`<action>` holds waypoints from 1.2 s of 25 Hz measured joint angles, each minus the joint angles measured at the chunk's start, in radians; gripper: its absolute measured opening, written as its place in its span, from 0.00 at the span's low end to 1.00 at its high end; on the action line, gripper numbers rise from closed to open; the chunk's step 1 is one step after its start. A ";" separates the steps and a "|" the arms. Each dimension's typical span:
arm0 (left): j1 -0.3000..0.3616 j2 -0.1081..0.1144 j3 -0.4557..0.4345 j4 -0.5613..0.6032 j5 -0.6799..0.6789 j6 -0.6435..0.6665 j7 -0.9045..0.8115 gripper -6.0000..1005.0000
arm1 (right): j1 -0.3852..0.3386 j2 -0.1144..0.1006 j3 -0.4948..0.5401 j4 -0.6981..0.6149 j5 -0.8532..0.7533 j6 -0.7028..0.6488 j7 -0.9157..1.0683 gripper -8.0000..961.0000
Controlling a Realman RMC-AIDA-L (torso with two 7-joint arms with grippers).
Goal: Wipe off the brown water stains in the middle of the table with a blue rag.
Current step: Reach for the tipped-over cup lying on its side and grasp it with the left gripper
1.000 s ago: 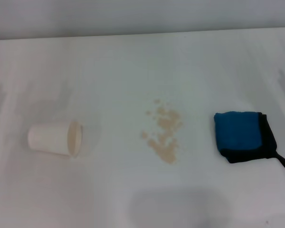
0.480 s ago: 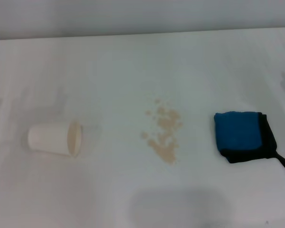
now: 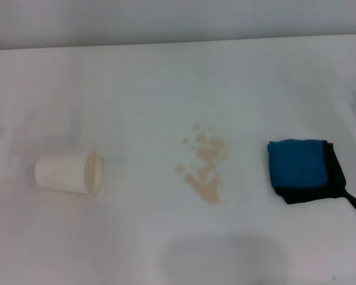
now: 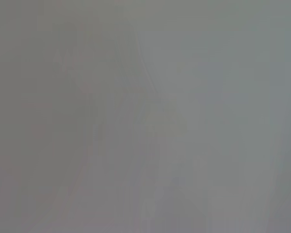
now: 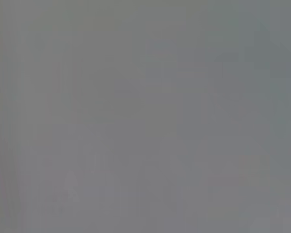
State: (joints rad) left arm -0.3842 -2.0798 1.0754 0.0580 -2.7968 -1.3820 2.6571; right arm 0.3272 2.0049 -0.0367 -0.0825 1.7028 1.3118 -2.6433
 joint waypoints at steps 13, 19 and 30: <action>0.001 0.033 0.011 0.052 0.170 0.023 -0.175 0.85 | 0.008 0.000 -0.002 0.002 0.001 0.011 0.007 0.74; 0.040 0.074 0.014 0.277 0.441 0.114 -0.409 0.84 | 0.007 0.000 -0.005 0.000 0.000 0.009 0.007 0.74; 0.003 0.193 -0.027 0.840 1.246 0.220 -1.262 0.84 | 0.001 0.000 -0.001 0.002 0.002 0.011 0.006 0.74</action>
State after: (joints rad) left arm -0.3813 -1.8870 1.0485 0.8983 -1.5506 -1.1617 1.3952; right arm 0.3281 2.0049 -0.0382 -0.0800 1.7044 1.3230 -2.6369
